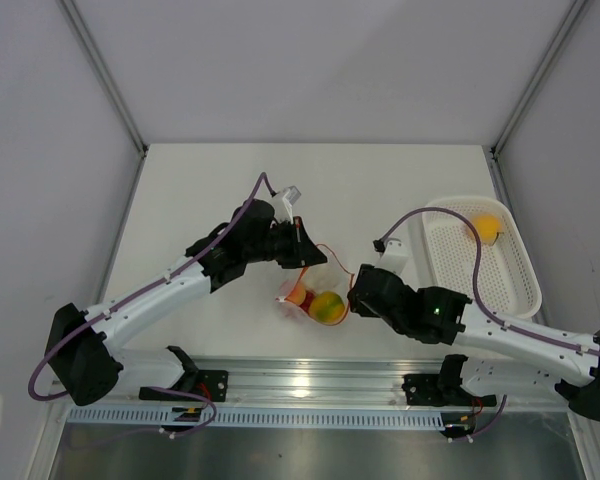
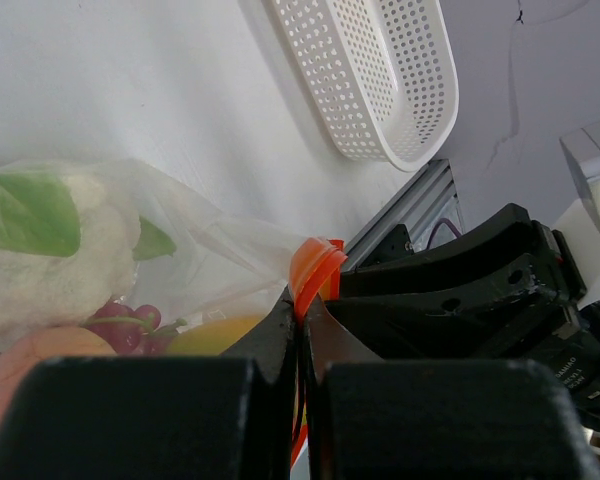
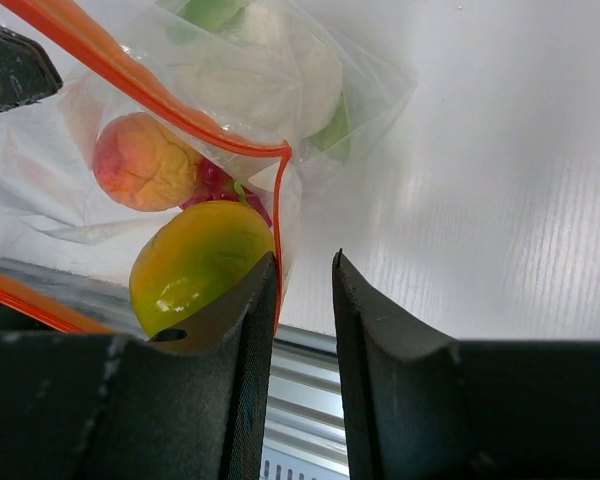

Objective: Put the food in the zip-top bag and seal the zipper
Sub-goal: Adjust the zipper food storage bag at the center of the board.

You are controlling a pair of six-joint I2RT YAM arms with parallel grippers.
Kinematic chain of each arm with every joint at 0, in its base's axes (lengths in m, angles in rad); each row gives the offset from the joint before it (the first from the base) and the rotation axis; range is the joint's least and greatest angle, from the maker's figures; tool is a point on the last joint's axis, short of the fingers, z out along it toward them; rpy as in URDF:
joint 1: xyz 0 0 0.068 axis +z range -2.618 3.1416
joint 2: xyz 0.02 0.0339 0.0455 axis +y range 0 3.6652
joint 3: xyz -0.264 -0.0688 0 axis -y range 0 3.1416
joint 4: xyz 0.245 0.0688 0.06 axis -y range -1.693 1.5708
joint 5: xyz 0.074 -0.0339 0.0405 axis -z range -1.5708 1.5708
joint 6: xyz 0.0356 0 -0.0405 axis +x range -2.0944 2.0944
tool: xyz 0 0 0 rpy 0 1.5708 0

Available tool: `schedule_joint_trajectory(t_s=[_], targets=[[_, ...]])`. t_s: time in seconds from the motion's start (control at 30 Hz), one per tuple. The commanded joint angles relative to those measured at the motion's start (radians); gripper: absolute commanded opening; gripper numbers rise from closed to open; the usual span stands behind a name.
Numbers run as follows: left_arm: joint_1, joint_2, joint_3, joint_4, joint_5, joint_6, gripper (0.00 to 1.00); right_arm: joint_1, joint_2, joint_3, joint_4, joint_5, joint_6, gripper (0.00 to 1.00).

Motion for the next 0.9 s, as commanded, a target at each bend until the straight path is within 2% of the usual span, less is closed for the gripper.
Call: schedule_joint_trajectory(t_s=[0.0, 0.2, 0.3, 0.4, 0.57, 0.73, 0.87], targets=[[0.005, -0.023, 0.022, 0.031, 0.013, 0.001, 0.0, 0.005, 0.013, -0.011, 0.045, 0.006, 0.026, 0.31], [0.005, -0.023, 0.015, 0.03, 0.016, 0.004, 0.0, 0.005, 0.015, -0.034, 0.077, -0.013, 0.027, 0.3], [0.005, -0.021, 0.015, 0.028, 0.017, 0.007, 0.01, 0.005, 0.021, -0.049, 0.092, -0.032, 0.033, 0.19], [0.005, -0.027, 0.012, 0.019, 0.014, 0.018, 0.01, 0.005, 0.025, -0.049, 0.103, -0.051, 0.033, 0.01], [0.003, -0.063, 0.044, -0.081, -0.046, 0.108, 0.0, 0.005, -0.004, 0.064, 0.051, -0.04, -0.013, 0.0], [0.002, -0.177, 0.037, -0.162, -0.078, 0.139, 0.0, -0.03, -0.022, 0.245, 0.0, -0.043, -0.074, 0.0], [-0.001, -0.237, -0.012, -0.13, -0.047, 0.115, 0.01, -0.099, -0.027, 0.227, 0.034, -0.134, -0.085, 0.0]])
